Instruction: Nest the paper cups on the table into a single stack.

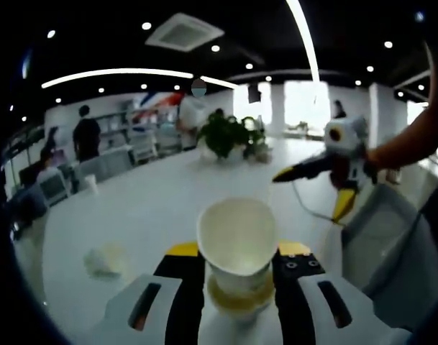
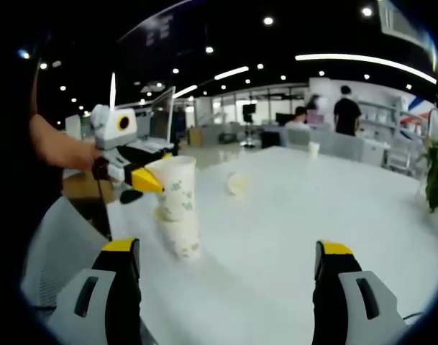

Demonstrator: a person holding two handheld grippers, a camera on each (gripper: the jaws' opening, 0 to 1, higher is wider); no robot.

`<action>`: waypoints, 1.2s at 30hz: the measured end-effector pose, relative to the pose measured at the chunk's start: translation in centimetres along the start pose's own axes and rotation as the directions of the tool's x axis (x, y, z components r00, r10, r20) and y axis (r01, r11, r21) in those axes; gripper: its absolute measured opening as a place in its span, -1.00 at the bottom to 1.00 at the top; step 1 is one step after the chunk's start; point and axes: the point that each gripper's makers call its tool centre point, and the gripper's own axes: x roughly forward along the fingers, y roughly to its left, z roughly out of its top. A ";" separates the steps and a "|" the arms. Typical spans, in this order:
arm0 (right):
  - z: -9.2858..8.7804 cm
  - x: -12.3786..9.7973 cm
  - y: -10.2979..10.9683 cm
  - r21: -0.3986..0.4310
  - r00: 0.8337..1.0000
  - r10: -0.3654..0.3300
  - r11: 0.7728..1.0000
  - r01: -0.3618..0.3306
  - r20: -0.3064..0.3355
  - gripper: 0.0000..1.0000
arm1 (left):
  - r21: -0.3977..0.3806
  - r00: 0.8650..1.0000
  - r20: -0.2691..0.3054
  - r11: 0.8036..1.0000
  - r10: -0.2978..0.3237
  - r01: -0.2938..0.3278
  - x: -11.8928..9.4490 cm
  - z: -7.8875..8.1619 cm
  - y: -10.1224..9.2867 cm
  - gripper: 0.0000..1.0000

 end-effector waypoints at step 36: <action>-0.3 0.2 -0.3 0.000 1.000 0.002 1.000 -0.002 -0.017 1.00 | -0.019 0.992 -0.118 0.999 -0.034 0.032 1.2 -4.3 -0.6 -0.27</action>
